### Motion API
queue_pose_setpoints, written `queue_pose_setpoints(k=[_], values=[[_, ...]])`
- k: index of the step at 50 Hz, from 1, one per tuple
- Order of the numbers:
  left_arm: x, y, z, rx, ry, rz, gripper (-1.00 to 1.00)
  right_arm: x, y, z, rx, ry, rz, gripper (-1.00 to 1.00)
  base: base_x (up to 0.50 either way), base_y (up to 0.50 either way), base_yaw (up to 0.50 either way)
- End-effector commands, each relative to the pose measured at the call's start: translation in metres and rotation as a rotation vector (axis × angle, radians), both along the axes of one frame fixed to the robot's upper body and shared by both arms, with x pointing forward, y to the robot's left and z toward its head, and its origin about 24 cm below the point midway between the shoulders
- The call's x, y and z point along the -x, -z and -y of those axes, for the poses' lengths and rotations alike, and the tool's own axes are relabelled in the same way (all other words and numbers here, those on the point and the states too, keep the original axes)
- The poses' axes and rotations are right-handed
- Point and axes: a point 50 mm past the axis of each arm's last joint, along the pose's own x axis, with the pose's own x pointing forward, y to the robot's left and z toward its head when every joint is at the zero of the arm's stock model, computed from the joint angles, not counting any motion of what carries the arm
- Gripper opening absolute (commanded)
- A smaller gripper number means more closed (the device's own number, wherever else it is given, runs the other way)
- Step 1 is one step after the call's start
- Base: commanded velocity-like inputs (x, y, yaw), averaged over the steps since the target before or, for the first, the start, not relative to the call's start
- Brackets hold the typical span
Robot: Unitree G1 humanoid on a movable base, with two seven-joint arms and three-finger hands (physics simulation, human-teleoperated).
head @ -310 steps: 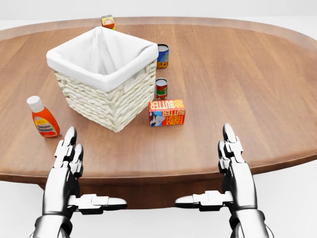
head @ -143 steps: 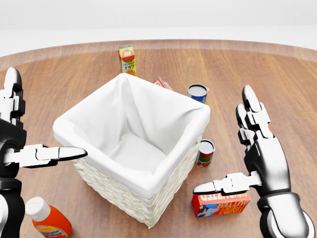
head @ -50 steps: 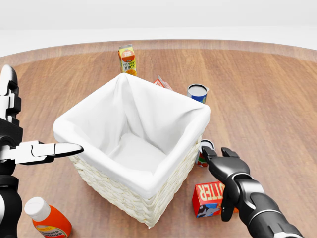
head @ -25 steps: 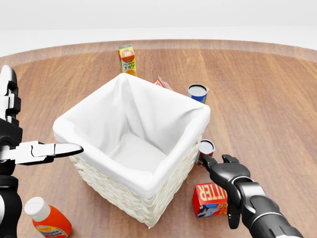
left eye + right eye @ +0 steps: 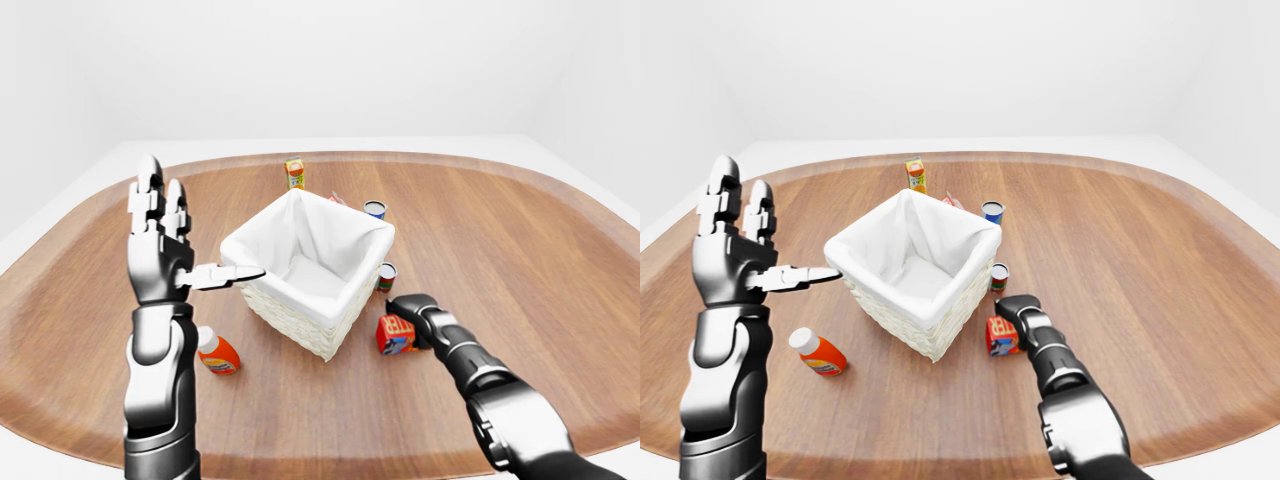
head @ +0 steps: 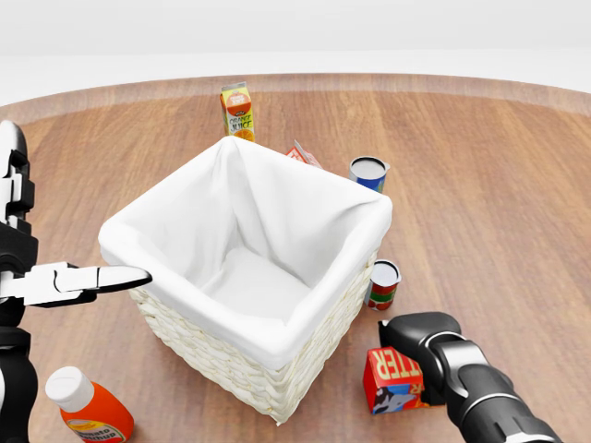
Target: Pick up the butter and put it in the basket.
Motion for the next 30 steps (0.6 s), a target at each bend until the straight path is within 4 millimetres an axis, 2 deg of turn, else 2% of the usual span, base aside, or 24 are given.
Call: queue_pose_setpoints(k=[1,8,18,23,30], values=[[0.0,0.0,-0.001,0.003,-0.003,0.001,1.0,0.0,-0.001,0.005,0.009,0.013,-0.022,-1.0,0.0,0.0,0.0],[0.0,-0.002,-0.002,0.003,-0.004,0.008,1.0,0.0,-0.002,0.012,-0.012,0.045,-0.034,-1.0,0.0,0.0,0.0],[-0.001,-0.003,-0.002,0.006,-0.006,0.009,1.0,-0.012,-0.027,0.035,-0.149,0.178,0.022,-1.0,0.0,0.0,0.0],[-0.001,-0.004,-0.003,0.007,-0.006,0.014,1.0,-0.015,-0.037,0.04,-0.291,0.245,0.037,-1.0,0.0,0.0,0.0],[-0.001,-0.005,-0.003,0.005,-0.006,0.017,1.0,-0.009,-0.046,0.042,-0.544,0.3,0.055,-1.0,0.0,0.0,0.0]])
